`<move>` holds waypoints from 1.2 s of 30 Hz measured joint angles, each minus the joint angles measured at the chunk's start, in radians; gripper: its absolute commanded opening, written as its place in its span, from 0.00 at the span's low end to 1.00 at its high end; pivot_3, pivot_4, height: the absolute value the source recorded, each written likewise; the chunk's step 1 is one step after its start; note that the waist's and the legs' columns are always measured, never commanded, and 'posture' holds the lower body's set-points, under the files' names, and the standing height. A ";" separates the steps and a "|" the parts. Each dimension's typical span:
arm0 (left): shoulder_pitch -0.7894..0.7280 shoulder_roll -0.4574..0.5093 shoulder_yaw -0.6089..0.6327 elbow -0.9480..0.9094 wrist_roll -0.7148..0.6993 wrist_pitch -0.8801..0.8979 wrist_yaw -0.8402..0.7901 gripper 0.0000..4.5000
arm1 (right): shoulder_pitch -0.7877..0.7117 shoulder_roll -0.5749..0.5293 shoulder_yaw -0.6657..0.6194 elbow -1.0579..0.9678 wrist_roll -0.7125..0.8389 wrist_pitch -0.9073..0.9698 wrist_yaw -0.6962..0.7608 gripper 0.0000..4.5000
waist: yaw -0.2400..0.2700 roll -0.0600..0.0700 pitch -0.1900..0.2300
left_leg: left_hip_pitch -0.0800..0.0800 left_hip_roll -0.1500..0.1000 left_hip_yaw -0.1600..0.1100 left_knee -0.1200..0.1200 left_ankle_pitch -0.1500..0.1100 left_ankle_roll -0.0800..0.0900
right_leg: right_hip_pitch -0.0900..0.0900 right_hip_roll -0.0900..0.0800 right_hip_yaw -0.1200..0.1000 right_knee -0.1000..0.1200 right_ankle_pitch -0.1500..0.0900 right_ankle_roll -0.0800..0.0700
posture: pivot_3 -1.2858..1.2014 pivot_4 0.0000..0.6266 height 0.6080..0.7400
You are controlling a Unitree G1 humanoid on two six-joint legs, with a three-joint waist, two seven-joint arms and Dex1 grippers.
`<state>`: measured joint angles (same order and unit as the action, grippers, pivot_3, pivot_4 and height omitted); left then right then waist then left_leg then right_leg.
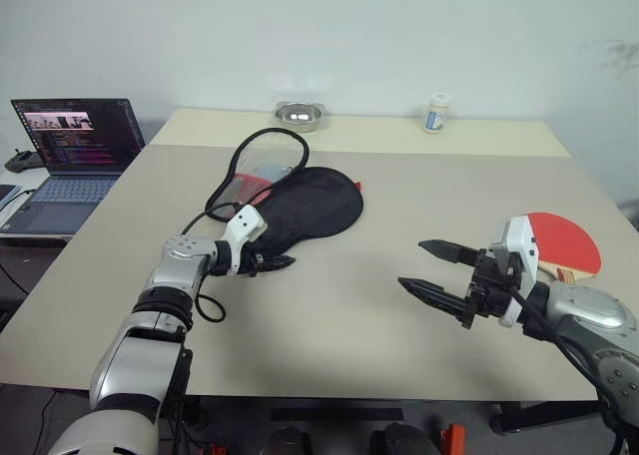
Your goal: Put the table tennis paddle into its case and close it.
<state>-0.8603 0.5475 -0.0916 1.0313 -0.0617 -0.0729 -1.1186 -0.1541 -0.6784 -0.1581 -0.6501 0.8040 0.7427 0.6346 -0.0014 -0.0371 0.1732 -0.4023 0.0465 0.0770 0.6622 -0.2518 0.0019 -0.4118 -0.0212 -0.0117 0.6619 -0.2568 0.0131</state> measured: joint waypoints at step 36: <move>0.156 -0.382 -0.099 -0.670 -0.169 0.658 0.146 0.56 | 0.053 -0.176 -0.136 0.006 0.029 0.022 0.015 0.94 | -0.001 0.000 0.000 | 0.000 -0.001 -0.003 0.001 0.000 0.000 | 0.001 0.001 0.000 0.001 0.000 0.000 | 0.52 0.24 1.00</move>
<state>-0.7043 0.1657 -0.1907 0.3608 -0.2305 0.5846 -0.9727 -0.1016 -0.8540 -0.2945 -0.6438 0.8328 0.7647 0.6499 -0.0020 -0.0373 0.1733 -0.4020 0.0454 0.0736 0.6628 -0.2516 0.0018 -0.4104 -0.0204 -0.0121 0.6628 -0.2569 0.0135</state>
